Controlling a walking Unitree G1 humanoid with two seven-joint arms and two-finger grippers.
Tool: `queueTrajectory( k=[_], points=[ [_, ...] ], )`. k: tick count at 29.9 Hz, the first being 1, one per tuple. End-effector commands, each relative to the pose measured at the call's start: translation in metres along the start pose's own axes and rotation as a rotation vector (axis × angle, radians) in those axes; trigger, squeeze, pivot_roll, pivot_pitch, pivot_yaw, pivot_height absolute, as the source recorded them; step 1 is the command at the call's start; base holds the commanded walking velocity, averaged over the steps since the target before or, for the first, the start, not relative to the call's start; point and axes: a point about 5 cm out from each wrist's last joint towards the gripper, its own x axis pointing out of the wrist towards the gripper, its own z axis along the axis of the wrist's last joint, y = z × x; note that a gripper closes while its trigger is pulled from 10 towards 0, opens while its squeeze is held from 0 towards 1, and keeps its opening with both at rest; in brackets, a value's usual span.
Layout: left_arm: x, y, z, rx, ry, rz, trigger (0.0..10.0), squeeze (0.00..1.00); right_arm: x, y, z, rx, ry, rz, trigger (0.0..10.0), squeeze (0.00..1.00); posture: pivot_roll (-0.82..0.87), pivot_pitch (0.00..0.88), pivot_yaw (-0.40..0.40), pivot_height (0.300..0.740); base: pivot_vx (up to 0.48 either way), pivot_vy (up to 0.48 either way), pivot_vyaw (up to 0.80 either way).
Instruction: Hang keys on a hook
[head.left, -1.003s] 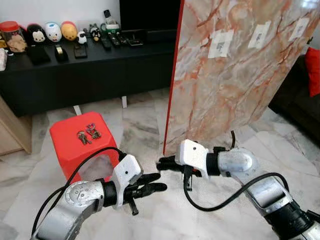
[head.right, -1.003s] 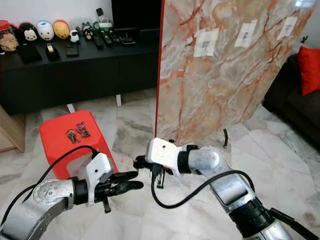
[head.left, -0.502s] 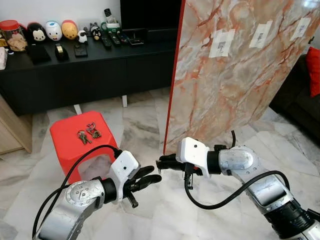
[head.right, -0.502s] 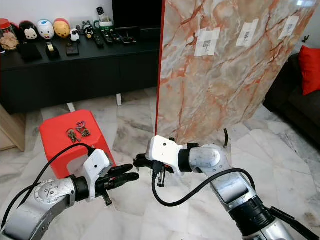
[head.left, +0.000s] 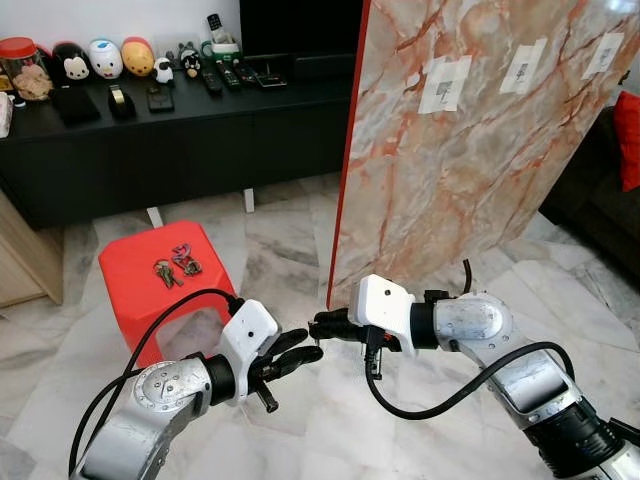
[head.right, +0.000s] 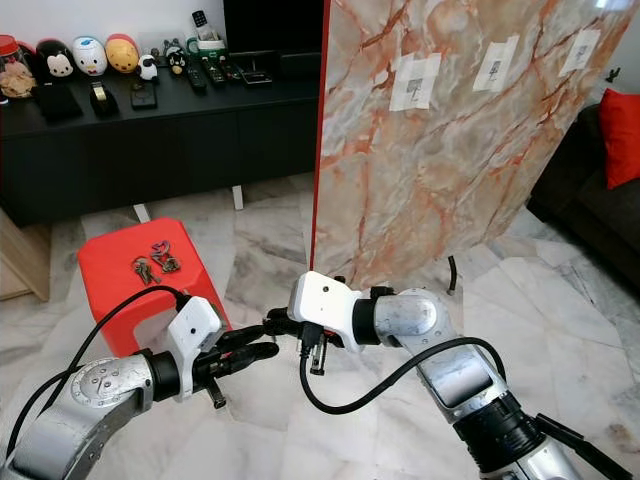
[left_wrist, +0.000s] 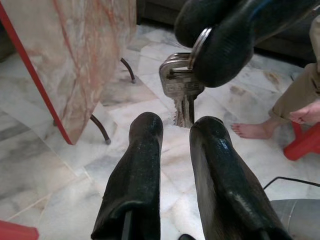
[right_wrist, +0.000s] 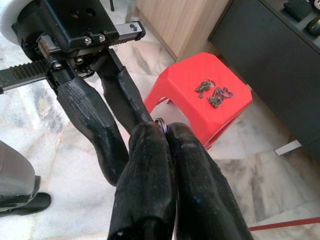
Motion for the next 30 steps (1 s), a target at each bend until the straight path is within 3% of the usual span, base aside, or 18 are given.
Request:
queueTrajectory(
  k=[1,8,19,26,30],
  points=[
    [0.001,-0.006,0.006,-0.013,-0.023,-0.051,10.0,0.0,-0.002,-0.001,0.002,-0.018,0.01,-0.006,10.0,0.0,0.17,0.094,-0.112,0.74,0.0,0.0,0.0],
    [0.0,-0.011,0.006,-0.031,-0.02,-0.099,10.0,0.0,-0.003,0.004,0.002,-0.012,-0.003,0.039,10.0,0.0,0.17,0.096,-0.113,0.74,0.0,0.0,0.0],
    [-0.008,-0.009,-0.003,0.003,0.072,-0.192,10.0,0.0,-0.015,0.018,0.008,-0.043,-0.059,0.249,10.0,0.0,0.16,0.1,-0.113,0.74,0.0,0.0,0.0],
    [-0.009,-0.008,-0.003,-0.018,0.056,-0.215,10.0,0.0,-0.022,0.021,0.004,-0.065,-0.037,0.346,10.0,0.0,0.16,0.103,-0.117,0.74,0.0,0.0,0.0],
    [-0.015,-0.014,-0.002,-0.045,0.052,-0.286,10.0,0.0,-0.026,0.022,0.001,-0.073,-0.023,0.38,10.0,0.0,0.16,0.104,-0.117,0.74,0.0,0.0,0.0]
  ],
)
